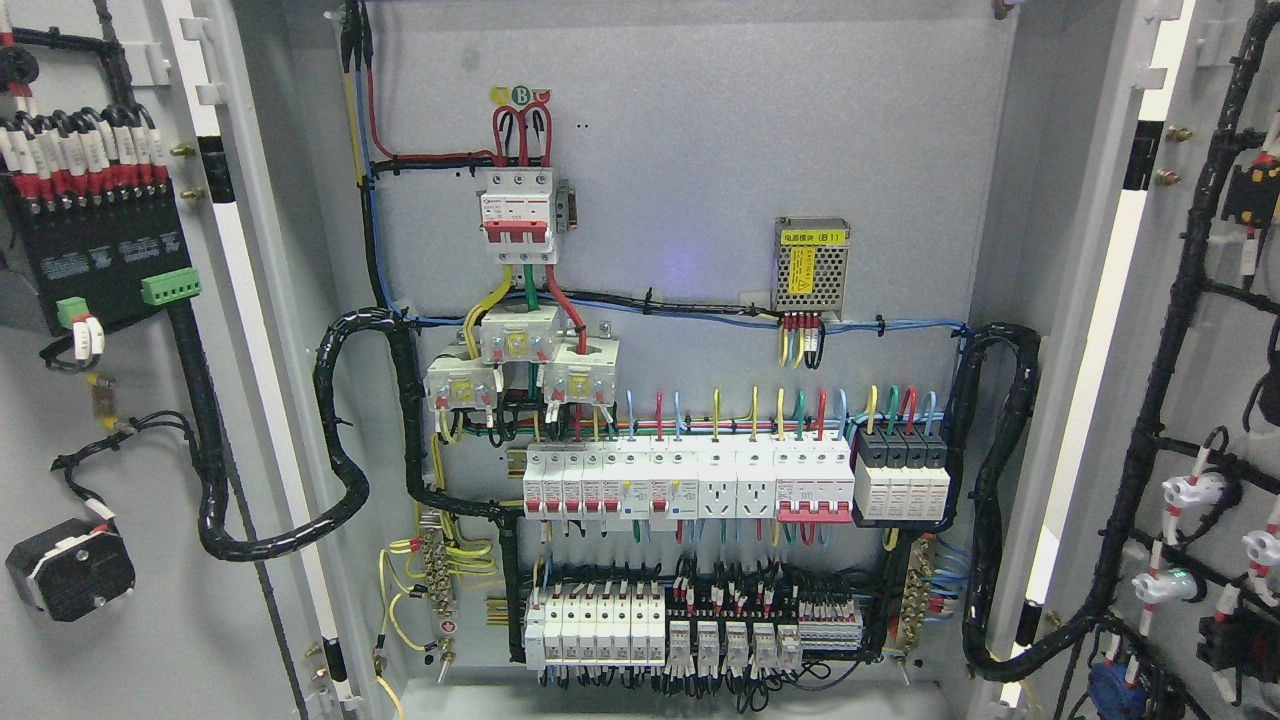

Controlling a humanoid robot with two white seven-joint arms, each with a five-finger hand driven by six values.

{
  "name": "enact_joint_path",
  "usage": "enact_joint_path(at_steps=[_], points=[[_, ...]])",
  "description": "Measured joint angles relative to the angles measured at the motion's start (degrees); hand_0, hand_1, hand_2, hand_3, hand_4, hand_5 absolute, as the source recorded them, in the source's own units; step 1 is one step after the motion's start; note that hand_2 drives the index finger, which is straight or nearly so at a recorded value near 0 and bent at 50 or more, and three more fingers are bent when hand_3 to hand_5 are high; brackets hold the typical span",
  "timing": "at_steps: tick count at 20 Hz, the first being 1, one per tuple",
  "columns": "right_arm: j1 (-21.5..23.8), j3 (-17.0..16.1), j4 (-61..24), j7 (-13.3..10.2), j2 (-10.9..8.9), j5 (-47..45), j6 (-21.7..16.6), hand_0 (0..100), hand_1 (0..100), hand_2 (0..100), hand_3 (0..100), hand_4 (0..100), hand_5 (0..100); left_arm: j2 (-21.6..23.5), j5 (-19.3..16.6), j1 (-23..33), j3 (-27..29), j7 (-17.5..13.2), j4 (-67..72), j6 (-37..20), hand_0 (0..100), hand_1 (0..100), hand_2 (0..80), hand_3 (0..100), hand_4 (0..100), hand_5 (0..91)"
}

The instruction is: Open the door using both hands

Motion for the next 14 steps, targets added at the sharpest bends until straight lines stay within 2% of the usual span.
enact_joint_path(at_steps=[14], points=[[-0.83,-1.06,2.25,0.36,-0.87,-1.78,-0.13,0,0,0,0,0,0,1.59,2.94,-3.9,1.46,0.1,4.93,0.0,0,0,0.0,0,3,0.0]])
